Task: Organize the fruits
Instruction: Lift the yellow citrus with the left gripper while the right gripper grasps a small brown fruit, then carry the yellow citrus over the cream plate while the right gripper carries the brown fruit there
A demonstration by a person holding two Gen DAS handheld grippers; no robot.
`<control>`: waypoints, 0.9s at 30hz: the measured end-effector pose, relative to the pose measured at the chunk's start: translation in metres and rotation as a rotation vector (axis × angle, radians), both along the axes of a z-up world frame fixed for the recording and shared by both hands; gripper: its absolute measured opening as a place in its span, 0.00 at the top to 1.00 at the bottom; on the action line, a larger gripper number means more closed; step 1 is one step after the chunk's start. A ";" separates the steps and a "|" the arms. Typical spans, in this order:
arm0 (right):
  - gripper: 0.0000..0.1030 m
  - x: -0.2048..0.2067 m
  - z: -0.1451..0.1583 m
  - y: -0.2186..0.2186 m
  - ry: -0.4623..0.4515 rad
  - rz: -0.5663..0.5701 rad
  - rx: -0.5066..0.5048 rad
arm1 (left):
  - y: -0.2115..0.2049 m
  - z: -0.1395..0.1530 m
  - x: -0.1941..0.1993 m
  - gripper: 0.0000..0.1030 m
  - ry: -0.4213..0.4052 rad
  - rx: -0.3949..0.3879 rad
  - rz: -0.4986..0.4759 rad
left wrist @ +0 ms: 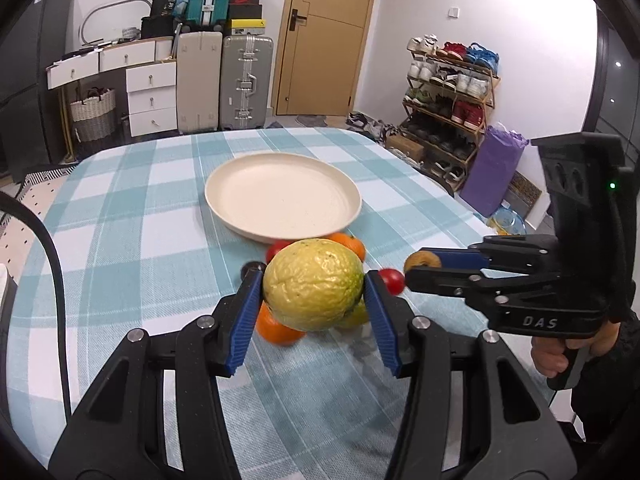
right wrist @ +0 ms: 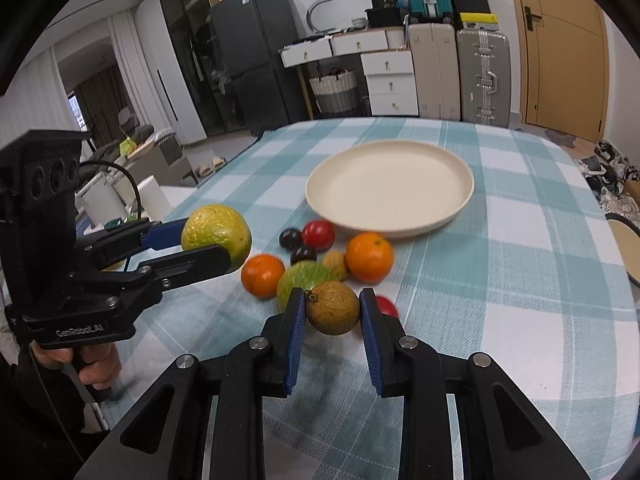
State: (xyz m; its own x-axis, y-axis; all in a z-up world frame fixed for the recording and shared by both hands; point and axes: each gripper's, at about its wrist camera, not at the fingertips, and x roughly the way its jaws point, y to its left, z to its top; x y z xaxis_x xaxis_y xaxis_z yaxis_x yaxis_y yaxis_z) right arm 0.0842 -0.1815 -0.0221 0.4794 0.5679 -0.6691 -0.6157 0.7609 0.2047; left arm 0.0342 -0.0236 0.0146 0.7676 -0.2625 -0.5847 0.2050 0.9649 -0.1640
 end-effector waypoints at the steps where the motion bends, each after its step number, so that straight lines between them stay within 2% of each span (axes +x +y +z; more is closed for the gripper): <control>1: 0.73 0.002 0.004 -0.001 -0.010 -0.009 0.010 | 0.001 0.002 0.003 0.53 -0.005 0.000 0.006; 16: 0.73 0.035 0.028 -0.001 -0.053 -0.078 0.049 | 0.009 0.012 0.039 0.53 -0.029 0.015 0.055; 27: 0.73 0.061 0.017 0.004 -0.021 -0.094 0.028 | 0.014 0.007 0.072 0.53 -0.022 0.019 0.067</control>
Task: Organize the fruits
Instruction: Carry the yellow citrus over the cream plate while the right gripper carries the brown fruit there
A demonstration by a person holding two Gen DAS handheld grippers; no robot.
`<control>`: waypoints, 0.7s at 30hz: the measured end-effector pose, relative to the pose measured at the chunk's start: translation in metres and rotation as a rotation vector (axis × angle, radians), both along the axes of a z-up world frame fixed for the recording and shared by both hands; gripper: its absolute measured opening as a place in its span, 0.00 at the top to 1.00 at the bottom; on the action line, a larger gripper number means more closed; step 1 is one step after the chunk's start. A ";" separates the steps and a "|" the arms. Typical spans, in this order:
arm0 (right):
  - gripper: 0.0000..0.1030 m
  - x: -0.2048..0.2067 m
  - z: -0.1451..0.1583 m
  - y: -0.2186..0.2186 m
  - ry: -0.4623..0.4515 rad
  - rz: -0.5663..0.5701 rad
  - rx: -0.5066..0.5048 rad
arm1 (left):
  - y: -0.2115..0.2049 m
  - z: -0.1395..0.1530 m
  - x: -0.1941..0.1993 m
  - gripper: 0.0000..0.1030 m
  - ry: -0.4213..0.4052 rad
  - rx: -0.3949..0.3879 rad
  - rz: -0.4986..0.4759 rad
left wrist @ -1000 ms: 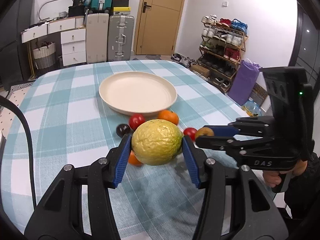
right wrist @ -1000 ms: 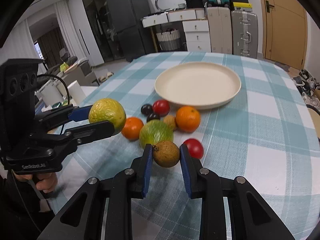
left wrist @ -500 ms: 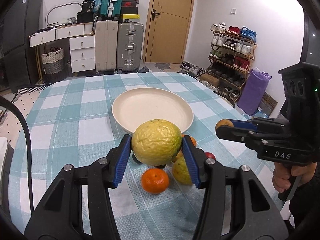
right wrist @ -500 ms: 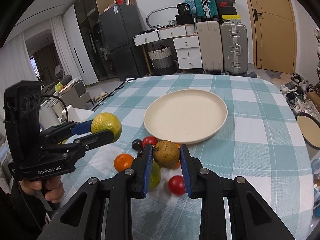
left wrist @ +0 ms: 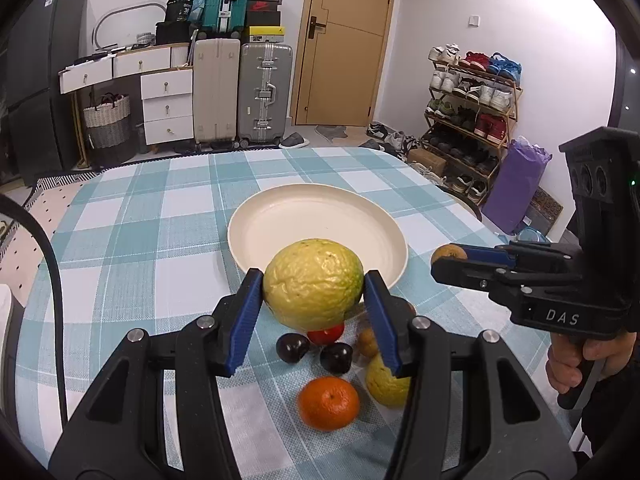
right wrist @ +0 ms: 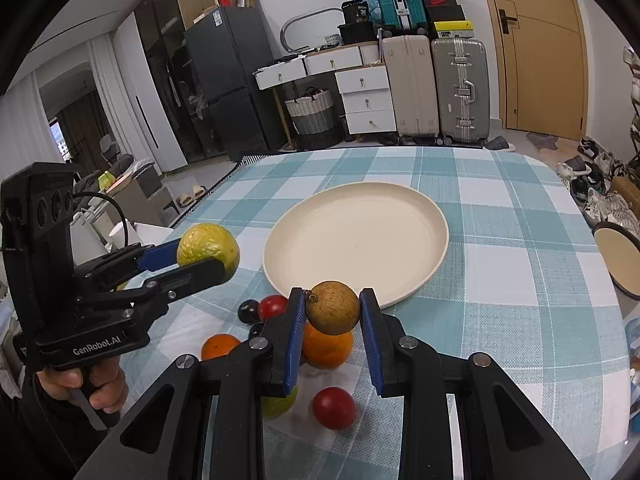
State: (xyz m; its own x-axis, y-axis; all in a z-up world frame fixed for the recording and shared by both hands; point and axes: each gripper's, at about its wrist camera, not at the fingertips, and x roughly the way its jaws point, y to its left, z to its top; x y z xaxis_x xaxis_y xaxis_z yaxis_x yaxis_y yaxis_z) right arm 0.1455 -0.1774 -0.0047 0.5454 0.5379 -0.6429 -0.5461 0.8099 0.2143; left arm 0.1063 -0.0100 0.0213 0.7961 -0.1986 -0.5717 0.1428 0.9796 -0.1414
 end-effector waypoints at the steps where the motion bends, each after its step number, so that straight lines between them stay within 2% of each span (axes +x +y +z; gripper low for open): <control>1: 0.73 0.003 -0.002 0.000 0.004 -0.002 -0.001 | 0.001 -0.001 0.003 0.53 0.001 0.001 0.003; 21: 0.73 0.045 -0.028 0.015 0.056 -0.038 -0.016 | -0.005 -0.027 0.063 0.53 0.010 0.009 -0.014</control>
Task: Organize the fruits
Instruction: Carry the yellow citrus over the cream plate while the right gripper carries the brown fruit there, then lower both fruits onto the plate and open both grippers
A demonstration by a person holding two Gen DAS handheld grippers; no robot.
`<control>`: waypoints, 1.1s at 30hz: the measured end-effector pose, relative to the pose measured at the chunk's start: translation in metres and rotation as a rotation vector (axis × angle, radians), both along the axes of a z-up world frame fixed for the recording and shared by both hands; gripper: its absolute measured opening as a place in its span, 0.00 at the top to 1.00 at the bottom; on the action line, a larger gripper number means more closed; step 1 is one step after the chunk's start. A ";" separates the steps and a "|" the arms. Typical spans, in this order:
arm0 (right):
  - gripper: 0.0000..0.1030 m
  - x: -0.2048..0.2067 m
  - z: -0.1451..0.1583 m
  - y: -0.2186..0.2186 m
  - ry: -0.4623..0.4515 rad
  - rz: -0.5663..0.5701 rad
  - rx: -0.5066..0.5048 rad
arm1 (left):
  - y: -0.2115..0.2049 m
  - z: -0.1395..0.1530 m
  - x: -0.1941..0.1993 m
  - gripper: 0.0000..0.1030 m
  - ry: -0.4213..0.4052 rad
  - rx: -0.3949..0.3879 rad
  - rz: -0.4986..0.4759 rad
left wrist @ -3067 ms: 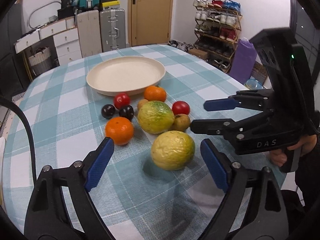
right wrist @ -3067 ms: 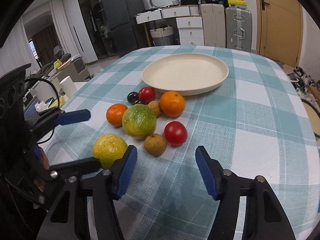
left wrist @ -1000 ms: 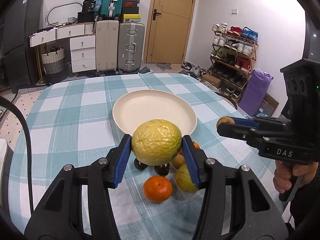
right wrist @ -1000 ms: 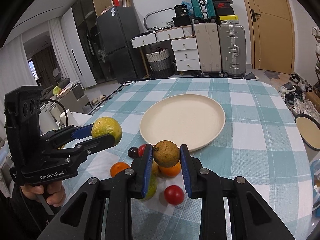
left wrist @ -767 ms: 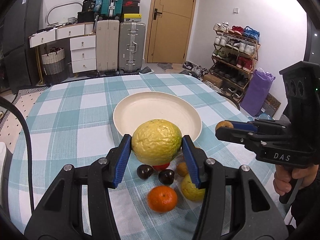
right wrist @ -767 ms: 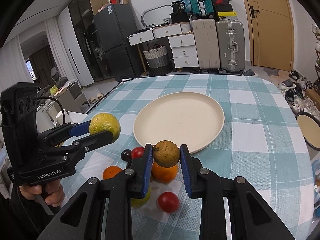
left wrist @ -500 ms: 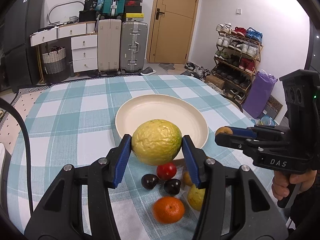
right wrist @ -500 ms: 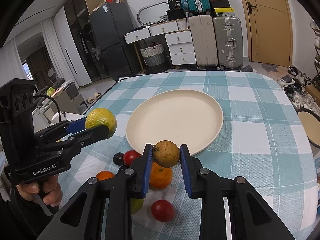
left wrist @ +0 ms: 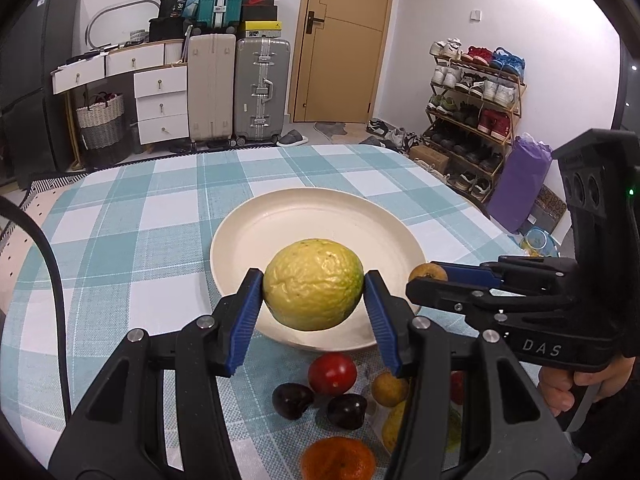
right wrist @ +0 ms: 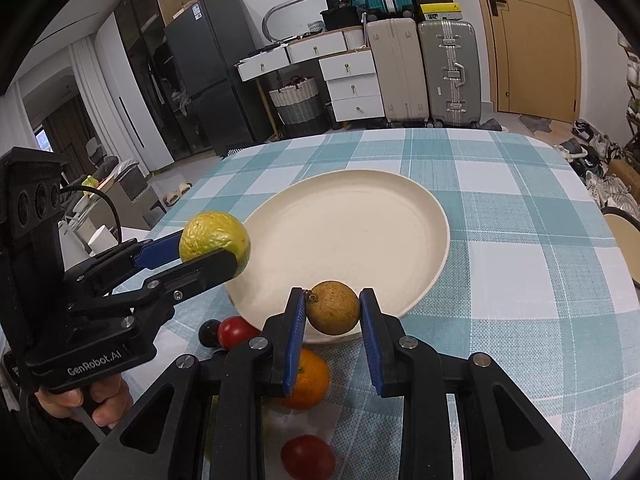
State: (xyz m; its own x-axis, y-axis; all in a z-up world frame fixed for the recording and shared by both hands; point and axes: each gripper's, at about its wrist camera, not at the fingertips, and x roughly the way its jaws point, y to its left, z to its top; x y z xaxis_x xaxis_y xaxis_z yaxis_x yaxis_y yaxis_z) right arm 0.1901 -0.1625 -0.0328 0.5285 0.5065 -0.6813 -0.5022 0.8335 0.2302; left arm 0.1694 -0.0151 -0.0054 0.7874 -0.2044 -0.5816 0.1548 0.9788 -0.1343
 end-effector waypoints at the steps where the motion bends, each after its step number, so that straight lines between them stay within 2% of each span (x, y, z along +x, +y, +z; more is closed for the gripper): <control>1: 0.73 0.002 -0.001 0.001 0.000 -0.002 -0.001 | -0.001 -0.001 0.002 0.53 0.002 0.000 -0.002; 15: 0.73 0.022 -0.017 0.007 0.032 0.006 -0.025 | -0.005 -0.022 0.020 0.53 0.045 0.020 0.003; 23: 0.73 0.021 -0.018 0.009 0.019 -0.001 -0.049 | -0.004 -0.025 0.023 0.52 0.055 0.019 0.009; 25: 0.67 0.018 -0.016 0.008 -0.003 -0.027 -0.060 | -0.005 -0.026 0.023 0.52 0.063 0.025 0.012; 27: 0.54 0.013 -0.012 0.004 -0.031 -0.049 -0.050 | -0.004 -0.024 0.022 0.52 0.058 0.027 0.017; 30: 0.50 0.008 -0.007 -0.003 -0.044 -0.066 -0.044 | -0.001 -0.016 0.016 0.51 0.034 0.010 0.017; 32: 0.44 0.005 -0.004 -0.006 -0.048 -0.073 -0.051 | 0.002 -0.010 0.012 0.35 0.022 0.007 0.032; 33: 0.35 0.003 -0.003 -0.007 -0.051 -0.073 -0.051 | 0.004 -0.007 0.009 0.31 0.014 0.006 0.039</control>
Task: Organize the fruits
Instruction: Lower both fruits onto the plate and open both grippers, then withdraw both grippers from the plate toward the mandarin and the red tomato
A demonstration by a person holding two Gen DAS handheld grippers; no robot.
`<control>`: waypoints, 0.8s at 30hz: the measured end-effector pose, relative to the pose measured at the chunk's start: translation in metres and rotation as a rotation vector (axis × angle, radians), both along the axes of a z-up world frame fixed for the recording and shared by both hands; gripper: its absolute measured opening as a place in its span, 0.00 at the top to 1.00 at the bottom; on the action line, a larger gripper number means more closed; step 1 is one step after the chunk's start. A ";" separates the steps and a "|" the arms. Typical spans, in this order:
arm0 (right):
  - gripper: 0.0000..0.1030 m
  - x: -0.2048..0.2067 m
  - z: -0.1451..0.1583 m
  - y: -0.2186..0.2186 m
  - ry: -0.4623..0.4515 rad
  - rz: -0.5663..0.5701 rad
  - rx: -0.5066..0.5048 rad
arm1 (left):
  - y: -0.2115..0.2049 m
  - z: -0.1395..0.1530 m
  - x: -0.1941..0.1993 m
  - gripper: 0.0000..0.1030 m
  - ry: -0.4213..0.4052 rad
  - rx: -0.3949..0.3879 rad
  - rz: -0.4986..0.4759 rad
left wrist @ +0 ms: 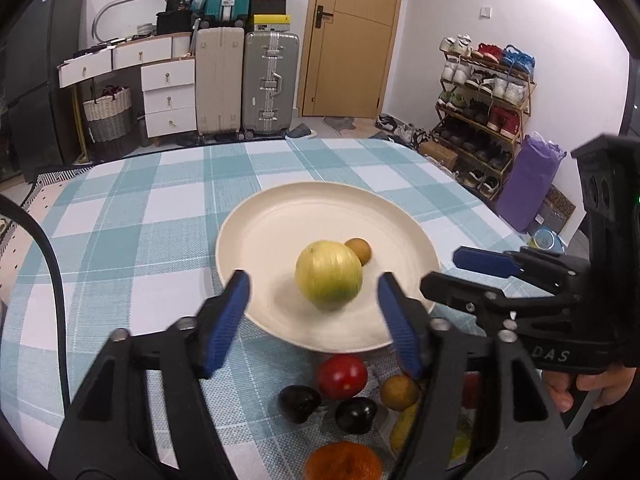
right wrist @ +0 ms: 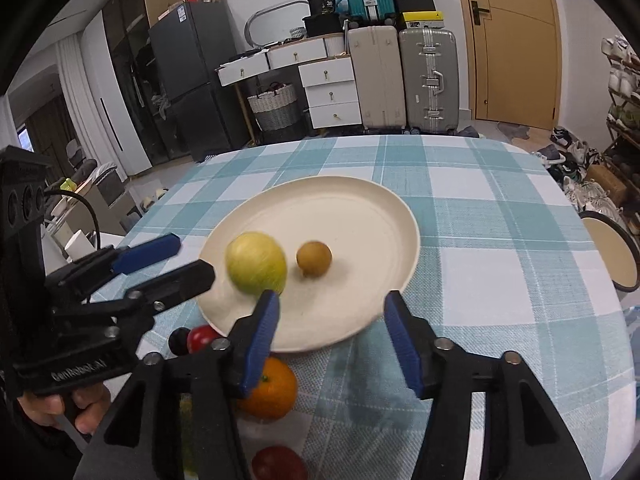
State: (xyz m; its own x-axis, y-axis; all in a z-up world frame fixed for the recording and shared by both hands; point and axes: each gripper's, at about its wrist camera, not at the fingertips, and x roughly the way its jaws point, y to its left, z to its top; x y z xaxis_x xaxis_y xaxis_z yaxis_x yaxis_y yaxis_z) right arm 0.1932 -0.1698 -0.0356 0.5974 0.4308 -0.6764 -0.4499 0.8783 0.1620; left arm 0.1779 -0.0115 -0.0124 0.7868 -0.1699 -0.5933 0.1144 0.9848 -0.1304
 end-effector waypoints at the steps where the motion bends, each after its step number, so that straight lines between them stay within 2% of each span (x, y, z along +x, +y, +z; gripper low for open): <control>1: 0.31 -0.003 0.002 -0.002 -0.005 0.002 0.002 | 0.003 0.004 -0.005 0.24 -0.013 -0.002 0.009; 2: 0.22 -0.005 0.004 -0.004 -0.011 0.001 0.002 | 0.005 0.007 -0.009 0.19 -0.023 -0.003 0.015; 3: 0.16 -0.007 0.006 -0.006 -0.019 0.000 0.001 | 0.007 0.010 -0.013 0.18 -0.031 -0.003 0.023; 6: 0.07 -0.014 0.010 -0.011 -0.034 -0.002 -0.008 | 0.014 0.016 -0.027 0.11 -0.037 -0.011 0.038; 8: 0.02 -0.019 0.012 -0.015 -0.034 0.006 0.001 | 0.020 0.020 -0.037 0.02 -0.054 -0.023 0.045; 17: 0.00 -0.037 0.014 -0.026 -0.022 0.017 0.031 | 0.034 0.023 -0.074 0.01 -0.058 -0.012 0.081; 24: 0.00 -0.047 0.008 -0.029 -0.007 0.034 0.000 | 0.028 0.018 -0.101 0.01 -0.037 0.027 0.074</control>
